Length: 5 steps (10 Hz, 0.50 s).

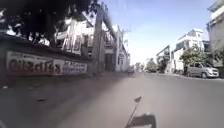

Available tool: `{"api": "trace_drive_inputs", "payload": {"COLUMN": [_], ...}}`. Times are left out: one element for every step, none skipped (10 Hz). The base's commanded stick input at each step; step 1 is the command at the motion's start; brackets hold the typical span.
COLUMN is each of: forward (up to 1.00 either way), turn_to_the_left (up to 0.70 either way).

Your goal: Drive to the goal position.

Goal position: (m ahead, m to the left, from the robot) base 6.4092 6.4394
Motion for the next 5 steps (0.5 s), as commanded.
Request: {"api": "trace_drive_inputs", "payload": {"forward": [1.00, 1.00, 1.00, 1.00, 1.00], "turn_to_the_left": [-0.40, -0.17, 0.00, 0.00, 0.00]}}
